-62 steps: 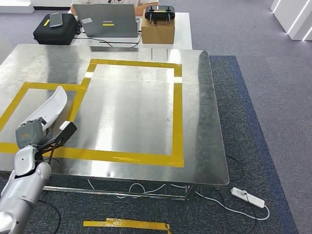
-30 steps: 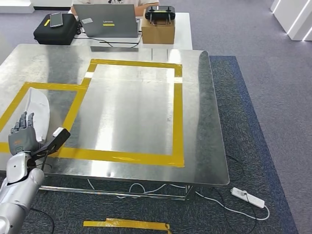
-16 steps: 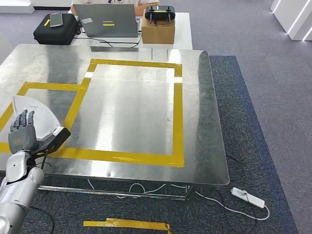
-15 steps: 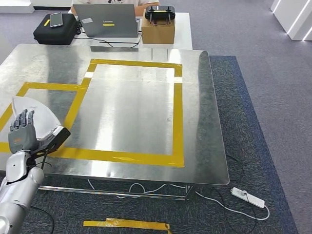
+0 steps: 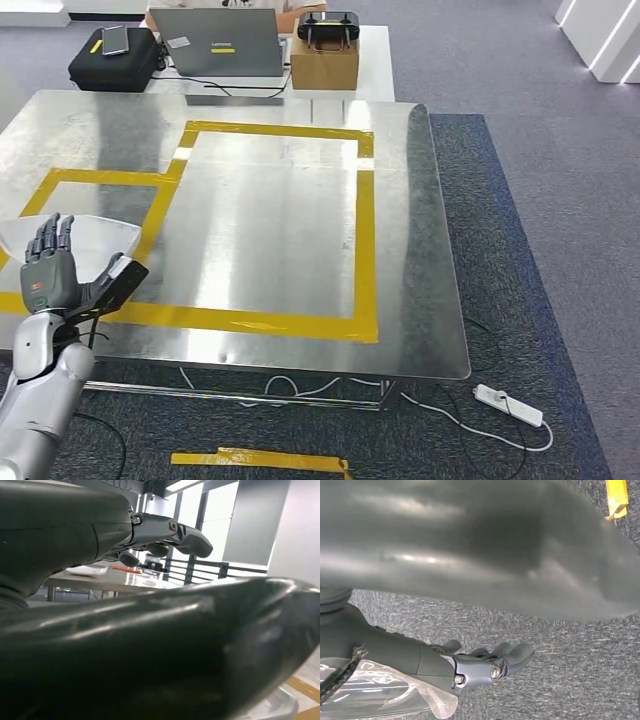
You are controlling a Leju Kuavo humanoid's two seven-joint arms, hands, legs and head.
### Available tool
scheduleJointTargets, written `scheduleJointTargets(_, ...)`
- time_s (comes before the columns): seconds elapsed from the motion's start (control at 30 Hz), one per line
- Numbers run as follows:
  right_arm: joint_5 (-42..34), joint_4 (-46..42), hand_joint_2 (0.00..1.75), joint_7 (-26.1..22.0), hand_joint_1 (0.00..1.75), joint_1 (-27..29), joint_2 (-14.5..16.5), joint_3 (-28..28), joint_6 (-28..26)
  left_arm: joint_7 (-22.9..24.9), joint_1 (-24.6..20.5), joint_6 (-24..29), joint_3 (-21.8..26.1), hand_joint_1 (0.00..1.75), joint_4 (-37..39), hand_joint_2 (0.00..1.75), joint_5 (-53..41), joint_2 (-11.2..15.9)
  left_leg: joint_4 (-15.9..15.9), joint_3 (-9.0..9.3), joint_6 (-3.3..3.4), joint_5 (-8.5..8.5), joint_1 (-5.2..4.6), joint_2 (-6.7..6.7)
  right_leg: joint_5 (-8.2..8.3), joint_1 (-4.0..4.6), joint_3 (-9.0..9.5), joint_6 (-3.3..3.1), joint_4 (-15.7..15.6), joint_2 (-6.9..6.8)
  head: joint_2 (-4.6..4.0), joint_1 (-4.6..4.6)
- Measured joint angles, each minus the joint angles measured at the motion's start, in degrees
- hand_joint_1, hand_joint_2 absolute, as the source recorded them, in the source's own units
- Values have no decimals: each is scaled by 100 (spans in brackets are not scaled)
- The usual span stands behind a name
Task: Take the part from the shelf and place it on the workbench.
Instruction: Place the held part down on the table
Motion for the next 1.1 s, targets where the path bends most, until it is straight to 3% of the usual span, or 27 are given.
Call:
scheduleJointTargets(0.5,128,-101,0,0,0,-14,0,-136,44,-184,551,-67,-235,0,-713,0,359,-426,0,0,1,-2,-2,0,0,-1,1,1,-1,0,0,0)
scheduleJointTargets(0.8,166,-129,0,0,0,-24,0,-138,63,-176,652,-120,-267,0,-807,0,442,-501,13,0,17,-18,-26,0,2,-24,3,16,-8,-2,0,-2)
scheduleJointTargets(1.0,196,-129,0,0,0,-28,-1,-152,64,-154,736,-200,-262,0,-832,0,538,-484,0,14,114,-20,-60,0,-4,-71,25,113,-25,-7,0,-4)
scheduleJointTargets(1.07,203,-138,0,0,0,-31,-2,-163,67,-152,749,-224,-260,0,-849,0,554,-481,-77,43,177,33,-29,5,-154,-64,-49,142,129,27,0,8)
scheduleJointTargets(1.1,208,-144,0,1,0,-32,-2,-169,69,-150,757,-240,-260,0,-857,0,558,-484,-111,53,200,53,-11,8,-320,-59,-165,143,377,55,0,20)
